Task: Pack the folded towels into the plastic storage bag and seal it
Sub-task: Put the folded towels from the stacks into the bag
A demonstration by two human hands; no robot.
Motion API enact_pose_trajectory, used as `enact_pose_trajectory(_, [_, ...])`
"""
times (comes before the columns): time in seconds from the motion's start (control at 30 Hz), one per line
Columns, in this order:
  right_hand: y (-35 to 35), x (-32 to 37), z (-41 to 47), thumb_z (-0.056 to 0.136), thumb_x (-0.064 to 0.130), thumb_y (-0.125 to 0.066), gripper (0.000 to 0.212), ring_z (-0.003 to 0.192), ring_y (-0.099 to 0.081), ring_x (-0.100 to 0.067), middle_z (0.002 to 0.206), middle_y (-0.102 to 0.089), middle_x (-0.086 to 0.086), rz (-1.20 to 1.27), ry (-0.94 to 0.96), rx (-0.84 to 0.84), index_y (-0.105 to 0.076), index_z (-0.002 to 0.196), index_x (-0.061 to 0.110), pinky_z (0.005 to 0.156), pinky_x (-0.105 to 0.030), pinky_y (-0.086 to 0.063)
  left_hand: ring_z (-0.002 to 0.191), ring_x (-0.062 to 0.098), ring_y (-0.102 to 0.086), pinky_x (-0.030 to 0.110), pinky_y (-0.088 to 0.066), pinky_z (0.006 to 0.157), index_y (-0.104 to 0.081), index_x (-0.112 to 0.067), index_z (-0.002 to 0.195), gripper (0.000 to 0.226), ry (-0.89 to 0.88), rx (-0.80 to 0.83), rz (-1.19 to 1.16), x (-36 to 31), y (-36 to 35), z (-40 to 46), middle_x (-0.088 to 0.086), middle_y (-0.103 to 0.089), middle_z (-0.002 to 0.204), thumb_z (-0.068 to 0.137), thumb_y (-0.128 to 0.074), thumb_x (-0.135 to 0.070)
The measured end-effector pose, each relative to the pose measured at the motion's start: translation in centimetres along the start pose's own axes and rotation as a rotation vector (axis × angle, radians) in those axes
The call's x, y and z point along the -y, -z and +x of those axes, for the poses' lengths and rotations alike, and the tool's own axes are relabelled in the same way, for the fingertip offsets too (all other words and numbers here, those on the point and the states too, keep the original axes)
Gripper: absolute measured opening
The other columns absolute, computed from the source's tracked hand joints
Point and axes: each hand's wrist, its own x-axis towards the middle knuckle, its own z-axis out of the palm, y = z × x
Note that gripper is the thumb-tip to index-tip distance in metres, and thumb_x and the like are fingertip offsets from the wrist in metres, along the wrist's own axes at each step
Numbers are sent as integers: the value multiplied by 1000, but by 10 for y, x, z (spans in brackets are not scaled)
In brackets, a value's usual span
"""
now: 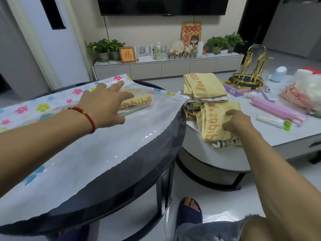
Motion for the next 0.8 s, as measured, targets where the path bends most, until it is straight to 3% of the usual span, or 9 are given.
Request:
enact_pose_trajectory(0.1, [4, -1, -5, 83, 10, -73, 53, 96, -58, -31, 134, -59, -16, 134, 44, 46, -65, 134, 24, 74, -34, -48, 132, 38, -37, 53, -49, 85, -39, -49, 142, 71, 78, -29, 19, 5, -4, -16, -3, -21, 163, 78, -67, -48])
enact_pose_trajectory(0.2, [9, -4, -20, 78, 2, -68, 46, 82, -62, -30, 127, -66, -15, 489, 77, 76, -73, 118, 24, 56, -32, -50, 130, 40, -40, 52, -49, 85, -42, -49, 140, 66, 158, -25, 37, 15, -10, -36, 0, -24, 162, 78, -65, -50])
enact_pose_trajectory(0.3, [20, -1, -44, 81, -3, -64, 47, 104, -70, -40, 127, -68, -18, 752, 149, 166, -76, 114, 28, 62, -40, -65, 120, 40, -47, 49, -52, 83, -43, -47, 139, 67, 220, -22, 15, 27, -10, -57, 1, -33, 156, 76, -65, -49])
enact_pose_trajectory(0.37, [30, 3, -59, 85, -7, -59, 48, 102, -73, -40, 126, -69, -19, 922, 217, 280, -74, 119, 25, 56, -38, -65, 118, 39, -49, 50, -53, 83, -40, -48, 142, 71, 247, 7, -11, 36, -7, -66, -1, -35, 155, 75, -66, -50])
enact_pose_trajectory(0.43, [37, 7, -74, 89, -8, -54, 50, 89, -77, -29, 125, -69, -18, 1082, 268, 453, -70, 127, 20, 50, -31, -62, 118, 38, -51, 50, -54, 84, -39, -47, 143, 74, 262, 32, -39, 47, 0, -72, -3, -41, 152, 74, -68, -51])
enact_pose_trajectory(0.5, [39, 13, -91, 89, -4, -54, 50, 94, -77, -25, 131, -70, -17, 1174, 306, 650, -69, 131, 18, 59, -30, -65, 117, 36, -55, 51, -53, 88, -40, -47, 142, 76, 268, 38, -64, 60, 9, -74, -5, -50, 144, 72, -69, -51])
enact_pose_trajectory(0.6, [23, 42, -118, 79, 3, -64, 50, 104, -75, -27, 132, -71, -14, 1123, 363, 909, -73, 127, 17, 76, -33, -64, 122, 36, -54, 50, -52, 91, -33, -48, 145, 84, 316, 46, -63, 81, 27, -73, -6, -54, 143, 71, -73, -49])
enact_pose_trajectory(0.7, [-11, 89, -144, 75, 6, -64, 55, 93, -76, -25, 122, -75, -16, 1020, 376, 1049, -72, 128, 13, 73, -33, -64, 122, 34, -54, 50, -51, 88, -26, -49, 148, 90, 315, 47, 10, 98, 40, -67, -3, -56, 141, 72, -74, -51])
enact_pose_trajectory(0.8, [-44, 138, -169, 80, 3, -59, 55, 99, -74, -28, 127, -72, -17, 982, 400, 1138, -69, 133, 12, 72, -35, -64, 122, 32, -53, 49, -52, 86, -21, -47, 150, 97, 284, 63, 51, 113, 52, -61, -1, -58, 138, 71, -76, -53])
